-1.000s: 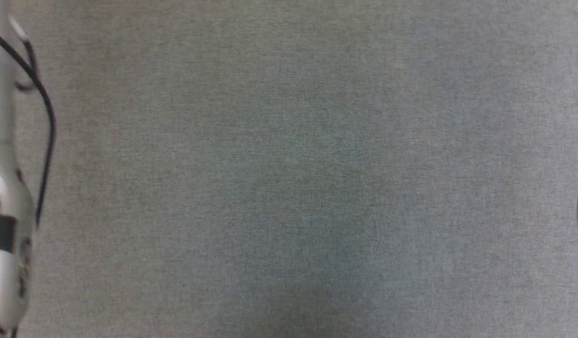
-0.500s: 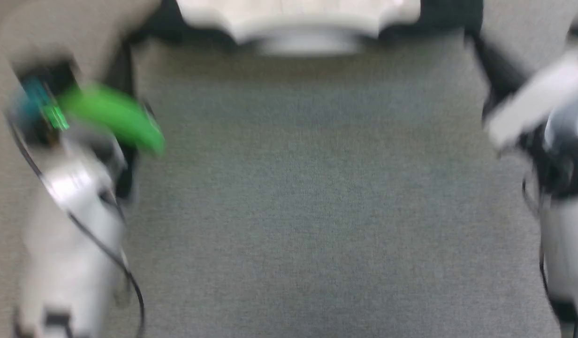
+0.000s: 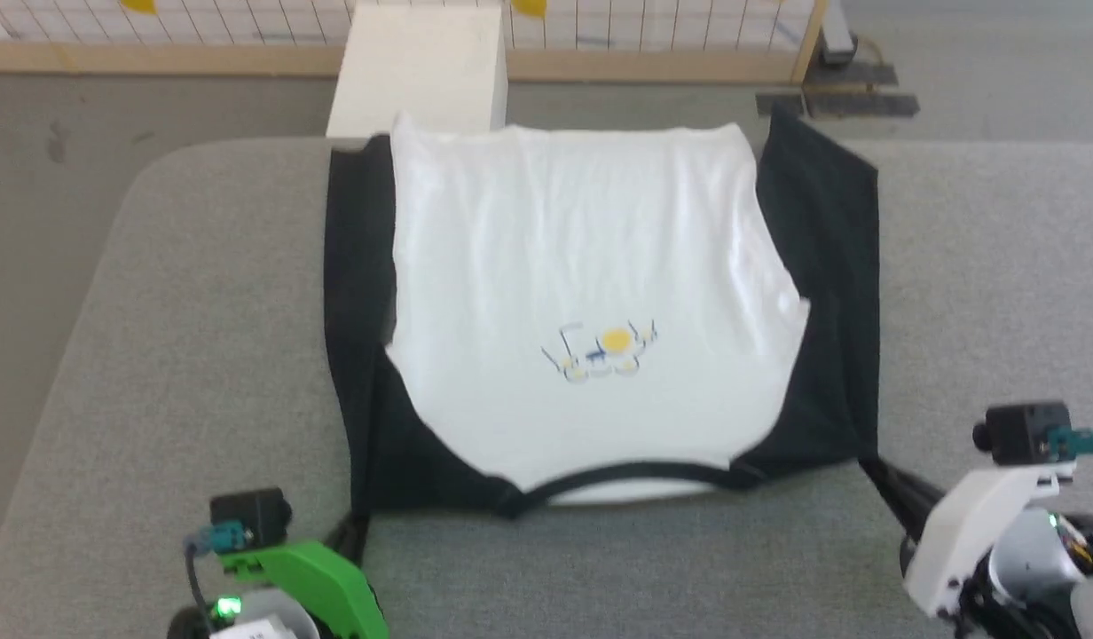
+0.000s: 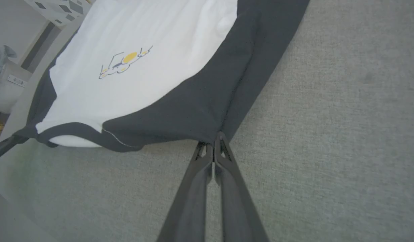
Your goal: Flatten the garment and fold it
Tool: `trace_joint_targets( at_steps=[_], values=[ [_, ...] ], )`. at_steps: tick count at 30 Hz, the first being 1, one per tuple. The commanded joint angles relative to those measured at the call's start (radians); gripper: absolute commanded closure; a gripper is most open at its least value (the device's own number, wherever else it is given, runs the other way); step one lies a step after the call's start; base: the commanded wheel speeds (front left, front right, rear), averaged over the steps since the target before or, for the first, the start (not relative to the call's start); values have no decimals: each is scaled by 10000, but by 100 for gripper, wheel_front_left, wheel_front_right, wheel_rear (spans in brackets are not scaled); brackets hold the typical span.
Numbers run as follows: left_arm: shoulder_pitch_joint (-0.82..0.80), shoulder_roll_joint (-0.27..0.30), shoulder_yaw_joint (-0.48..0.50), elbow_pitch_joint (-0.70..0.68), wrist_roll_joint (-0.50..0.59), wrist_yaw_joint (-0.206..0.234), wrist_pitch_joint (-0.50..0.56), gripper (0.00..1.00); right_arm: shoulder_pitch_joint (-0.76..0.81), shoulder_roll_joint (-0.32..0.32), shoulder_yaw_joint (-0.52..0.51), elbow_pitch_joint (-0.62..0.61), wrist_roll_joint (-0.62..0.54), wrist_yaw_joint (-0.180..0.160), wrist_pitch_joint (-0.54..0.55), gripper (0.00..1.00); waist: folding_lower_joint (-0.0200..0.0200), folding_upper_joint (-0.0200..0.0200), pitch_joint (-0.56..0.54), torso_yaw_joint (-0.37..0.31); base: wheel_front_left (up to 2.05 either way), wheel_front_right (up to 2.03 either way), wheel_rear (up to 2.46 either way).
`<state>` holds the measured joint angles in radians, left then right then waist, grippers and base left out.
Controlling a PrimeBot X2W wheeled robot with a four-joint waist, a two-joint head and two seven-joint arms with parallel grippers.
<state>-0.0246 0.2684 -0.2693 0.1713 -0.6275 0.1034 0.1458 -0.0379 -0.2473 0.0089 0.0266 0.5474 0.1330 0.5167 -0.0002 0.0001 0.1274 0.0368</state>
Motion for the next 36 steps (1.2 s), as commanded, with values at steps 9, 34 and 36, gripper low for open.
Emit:
trace_joint_targets(
  at_steps=[9,34,36],
  values=[
    [1584,776,-543,-637,4,772,2065,100,1795,-235,-273,-1046,-533,-23,2106,100,2,-1,-866,16,0,0,0],
    [2075,1734,569,-2226,-544,1828,3050,0,1792,101,-960,-1665,-585,-23,2311,0,2,-1,-726,-201,0,0,0],
    [2206,1935,792,-2805,-537,2080,3211,0,1499,234,-1437,-1854,-582,-23,2216,0,2,-1,-650,-247,0,0,0]
  ],
)
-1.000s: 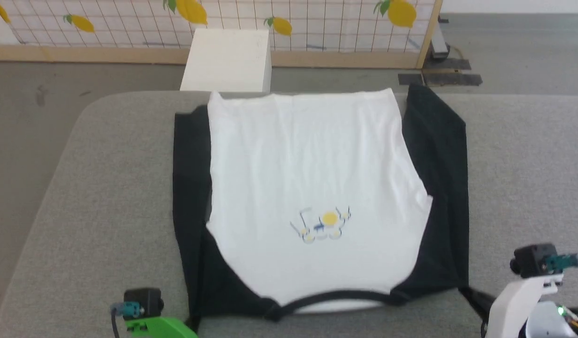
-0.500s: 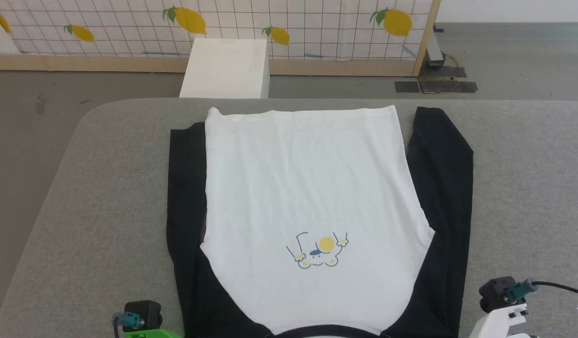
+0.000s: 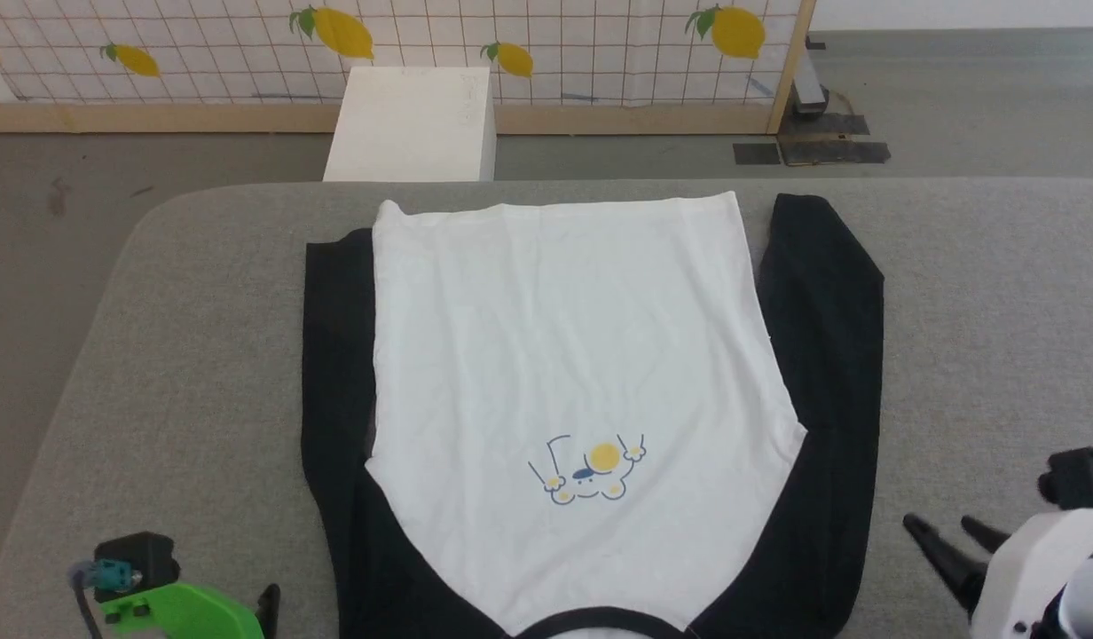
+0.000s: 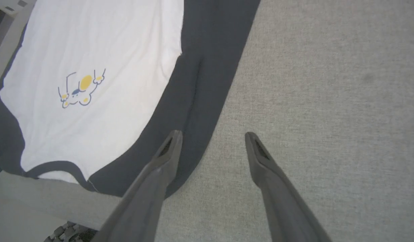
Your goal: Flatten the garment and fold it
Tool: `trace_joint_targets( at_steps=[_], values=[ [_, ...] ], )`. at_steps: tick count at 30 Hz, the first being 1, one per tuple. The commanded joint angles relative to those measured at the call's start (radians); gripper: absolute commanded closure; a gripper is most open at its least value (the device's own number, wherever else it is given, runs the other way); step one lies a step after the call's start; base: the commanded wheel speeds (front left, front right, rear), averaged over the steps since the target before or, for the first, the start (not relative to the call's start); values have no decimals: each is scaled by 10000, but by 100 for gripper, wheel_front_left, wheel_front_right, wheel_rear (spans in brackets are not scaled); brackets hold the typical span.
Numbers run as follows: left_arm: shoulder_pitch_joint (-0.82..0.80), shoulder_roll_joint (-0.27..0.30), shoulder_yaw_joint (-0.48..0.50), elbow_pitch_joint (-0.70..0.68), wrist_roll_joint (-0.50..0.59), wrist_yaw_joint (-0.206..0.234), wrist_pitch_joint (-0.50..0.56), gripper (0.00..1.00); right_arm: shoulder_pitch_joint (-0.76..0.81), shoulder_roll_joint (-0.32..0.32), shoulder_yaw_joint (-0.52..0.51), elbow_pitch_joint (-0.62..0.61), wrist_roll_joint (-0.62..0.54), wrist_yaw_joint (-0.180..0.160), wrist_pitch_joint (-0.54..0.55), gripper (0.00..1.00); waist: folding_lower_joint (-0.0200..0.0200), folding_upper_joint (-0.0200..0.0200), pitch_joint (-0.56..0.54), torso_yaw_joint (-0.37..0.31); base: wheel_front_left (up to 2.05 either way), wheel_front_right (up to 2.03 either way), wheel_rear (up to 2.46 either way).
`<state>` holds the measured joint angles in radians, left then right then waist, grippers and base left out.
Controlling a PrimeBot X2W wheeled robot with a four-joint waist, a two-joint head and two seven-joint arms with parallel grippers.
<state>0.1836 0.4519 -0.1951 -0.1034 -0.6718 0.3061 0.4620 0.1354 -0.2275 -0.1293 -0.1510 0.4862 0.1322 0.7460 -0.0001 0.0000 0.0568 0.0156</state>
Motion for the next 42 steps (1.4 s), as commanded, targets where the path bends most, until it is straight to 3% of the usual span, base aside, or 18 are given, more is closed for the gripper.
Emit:
trace_joint_targets(
  at_steps=[1,4,7,11,19,30,39,40,41,42],
  values=[
    [169,188,126,-270,-97,125,126,0,-388,71,-223,-123,5,-15,-104,0,1,0,85,-48,0,0,0],
    [98,348,690,-956,92,449,-361,0,-1231,363,-970,-114,-98,-15,-355,0,1,0,317,-94,0,0,0],
    [-309,171,1276,-1401,329,447,-1721,0,-2264,531,-1578,203,-500,-15,-688,0,1,0,644,-87,0,0,0],
    [-993,-25,1580,-1513,731,-87,-3716,0,-3985,818,-2338,1132,-1280,-15,-1062,0,1,0,1302,-51,0,0,0],
    [-2358,-434,1262,-888,1555,-1239,-6796,0,-7444,502,-2300,3424,-3325,-15,-968,0,1,0,3095,269,0,0,0],
    [-3484,-1505,1799,-1137,2688,-1972,-7233,0,-9861,41,-1952,5688,-5167,-15,320,0,1,0,5084,1031,0,0,0],
    [-3324,-2225,2508,-907,3228,-2743,-7236,0,-10077,-326,-966,6717,-4889,-15,602,0,1,0,5263,1025,0,0,0],
    [-3298,-2279,2565,-868,3288,-2806,-7236,0,-10083,-361,-906,6824,-4786,-15,596,56,1,0,5200,992,0,0,0],
    [-3267,-2338,2627,-809,3362,-2881,-7236,0,-10082,-422,-829,6918,-4684,-15,538,95,1,0,5102,948,0,0,0],
    [-3257,-2384,2661,-762,3413,-2948,-7237,0,-10075,-478,-841,6969,-4593,-15,476,100,1,0,5021,929,0,0,0]
  ],
)
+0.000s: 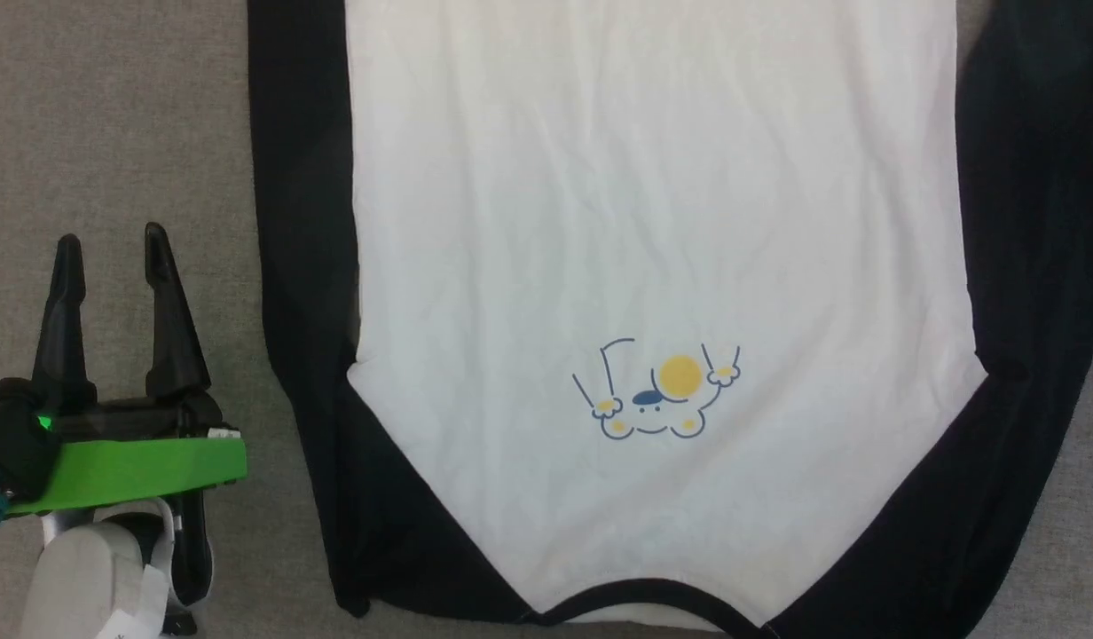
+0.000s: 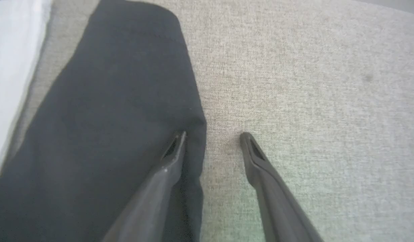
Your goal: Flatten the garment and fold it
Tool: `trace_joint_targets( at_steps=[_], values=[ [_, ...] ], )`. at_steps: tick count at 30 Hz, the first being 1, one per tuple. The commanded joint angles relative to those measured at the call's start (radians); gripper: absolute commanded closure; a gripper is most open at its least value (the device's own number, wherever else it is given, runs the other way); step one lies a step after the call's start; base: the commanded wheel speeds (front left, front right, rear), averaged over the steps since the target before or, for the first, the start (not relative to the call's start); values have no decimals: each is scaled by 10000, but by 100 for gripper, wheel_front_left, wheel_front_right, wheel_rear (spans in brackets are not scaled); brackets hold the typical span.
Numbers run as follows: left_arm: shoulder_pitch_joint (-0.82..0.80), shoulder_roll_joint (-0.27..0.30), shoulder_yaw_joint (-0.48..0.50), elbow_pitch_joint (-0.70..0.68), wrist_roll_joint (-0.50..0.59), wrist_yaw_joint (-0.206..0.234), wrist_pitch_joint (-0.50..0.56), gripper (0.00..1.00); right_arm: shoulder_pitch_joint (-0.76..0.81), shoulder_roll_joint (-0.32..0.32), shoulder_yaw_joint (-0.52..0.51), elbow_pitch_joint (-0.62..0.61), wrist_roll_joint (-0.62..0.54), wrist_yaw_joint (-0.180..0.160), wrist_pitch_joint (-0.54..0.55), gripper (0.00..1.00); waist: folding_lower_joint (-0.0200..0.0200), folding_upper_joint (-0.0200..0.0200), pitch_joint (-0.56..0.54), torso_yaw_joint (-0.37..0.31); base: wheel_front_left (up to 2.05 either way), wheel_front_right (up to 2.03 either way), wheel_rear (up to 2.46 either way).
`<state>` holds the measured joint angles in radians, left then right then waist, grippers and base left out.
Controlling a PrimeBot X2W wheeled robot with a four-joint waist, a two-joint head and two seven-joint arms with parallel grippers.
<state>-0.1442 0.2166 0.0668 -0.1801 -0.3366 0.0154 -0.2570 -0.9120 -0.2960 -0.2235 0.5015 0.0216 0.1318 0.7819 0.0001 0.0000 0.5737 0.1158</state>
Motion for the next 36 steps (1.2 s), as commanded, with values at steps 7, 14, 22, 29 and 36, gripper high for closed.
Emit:
trace_joint_targets(
  at_steps=[7,14,22,29,36],
  values=[
    [37,-499,280,352,413,-546,-46,0,752,-239,-1384,355,620,-11,-1088,100,-1,0,-1416,-169,0,0,0],
    [608,-900,566,616,664,-836,-47,0,2168,-833,-2310,-883,1577,-11,-1398,100,-1,0,-2990,-492,0,0,0],
    [1348,-1226,758,579,852,-956,-47,0,3858,-1218,-2404,-3310,2895,-11,-1279,100,-1,0,-4178,-797,0,0,0],
    [1958,-1406,817,515,937,-956,-47,0,5155,-1253,-1259,-5685,3734,-11,-874,100,-1,0,-5059,-872,0,0,0],
    [2310,-1499,719,485,922,-957,-47,0,5712,-665,1348,-6910,4255,-11,-507,100,-1,0,-5303,-804,0,0,0]
  ],
)
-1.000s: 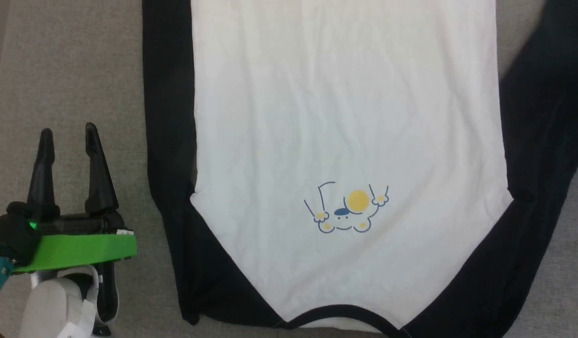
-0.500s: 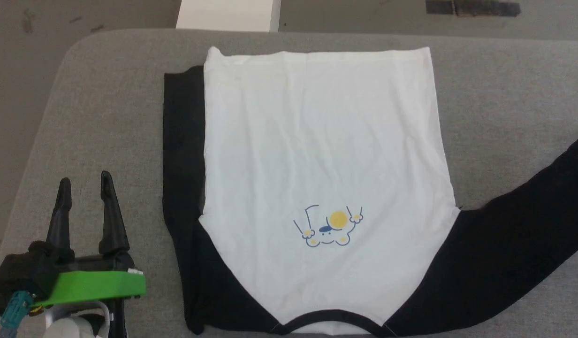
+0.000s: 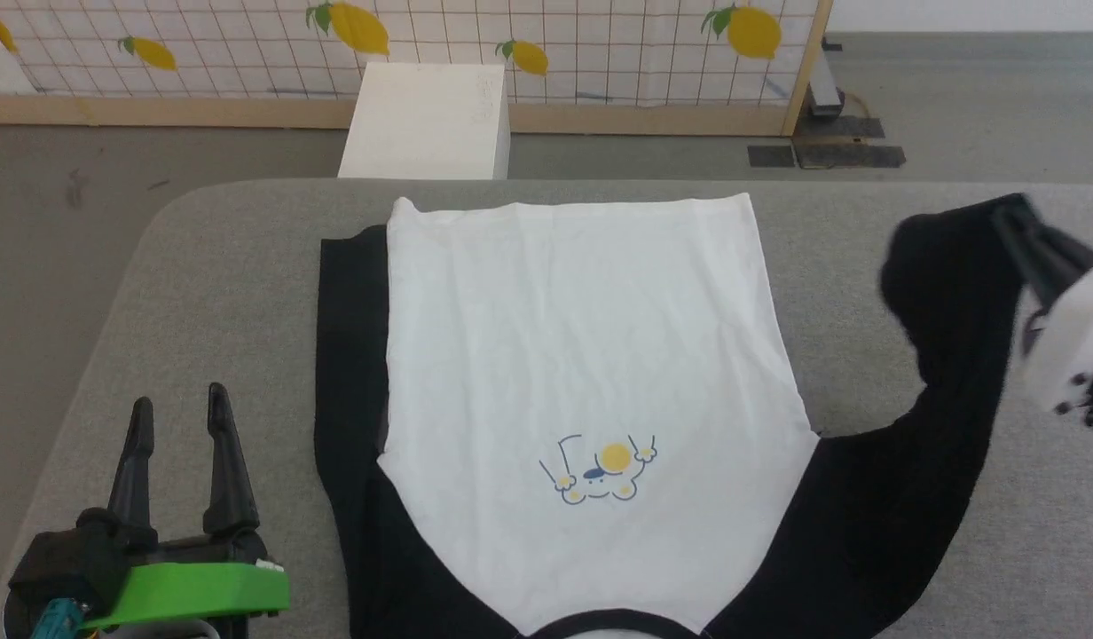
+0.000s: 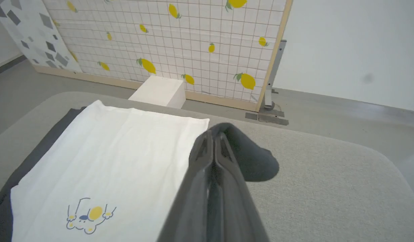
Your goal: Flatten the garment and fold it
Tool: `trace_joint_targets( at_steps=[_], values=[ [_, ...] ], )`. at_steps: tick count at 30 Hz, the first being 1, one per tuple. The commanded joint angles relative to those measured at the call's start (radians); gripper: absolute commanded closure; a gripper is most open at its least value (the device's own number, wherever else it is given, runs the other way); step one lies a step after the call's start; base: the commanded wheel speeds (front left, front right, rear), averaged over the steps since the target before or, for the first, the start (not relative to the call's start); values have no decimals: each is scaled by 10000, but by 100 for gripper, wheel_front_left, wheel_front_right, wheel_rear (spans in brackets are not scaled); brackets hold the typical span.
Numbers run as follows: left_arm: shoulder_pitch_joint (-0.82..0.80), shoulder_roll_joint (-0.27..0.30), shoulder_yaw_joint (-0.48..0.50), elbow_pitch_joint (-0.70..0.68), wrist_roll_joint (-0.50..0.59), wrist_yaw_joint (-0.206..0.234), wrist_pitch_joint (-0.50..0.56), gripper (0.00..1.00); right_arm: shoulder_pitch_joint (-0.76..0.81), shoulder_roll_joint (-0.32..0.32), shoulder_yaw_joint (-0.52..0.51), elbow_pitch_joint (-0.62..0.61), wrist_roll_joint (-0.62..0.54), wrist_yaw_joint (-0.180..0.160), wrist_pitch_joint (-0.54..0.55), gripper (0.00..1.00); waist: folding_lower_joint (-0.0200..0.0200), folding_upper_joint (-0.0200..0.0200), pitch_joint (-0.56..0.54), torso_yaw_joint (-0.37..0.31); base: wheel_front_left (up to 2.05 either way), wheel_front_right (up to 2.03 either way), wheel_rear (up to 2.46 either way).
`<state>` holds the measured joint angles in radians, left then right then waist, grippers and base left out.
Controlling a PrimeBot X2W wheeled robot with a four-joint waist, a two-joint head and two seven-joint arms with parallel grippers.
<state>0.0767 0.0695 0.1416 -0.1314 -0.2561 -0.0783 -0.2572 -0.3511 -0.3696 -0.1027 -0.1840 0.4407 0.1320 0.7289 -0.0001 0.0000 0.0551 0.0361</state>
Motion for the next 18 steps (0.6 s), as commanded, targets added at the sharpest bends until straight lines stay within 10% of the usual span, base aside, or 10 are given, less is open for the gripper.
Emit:
trace_joint_targets(
  at_steps=[1,18],
  values=[
    [103,-35,-57,2,116,-24,-45,0,88,186,459,-72,149,-13,12,100,1,0,-108,22,0,0,0],
    [-348,-129,-518,185,73,-155,-45,0,-994,2786,5984,2700,574,-13,-991,100,1,0,561,1003,0,0,0]
  ],
)
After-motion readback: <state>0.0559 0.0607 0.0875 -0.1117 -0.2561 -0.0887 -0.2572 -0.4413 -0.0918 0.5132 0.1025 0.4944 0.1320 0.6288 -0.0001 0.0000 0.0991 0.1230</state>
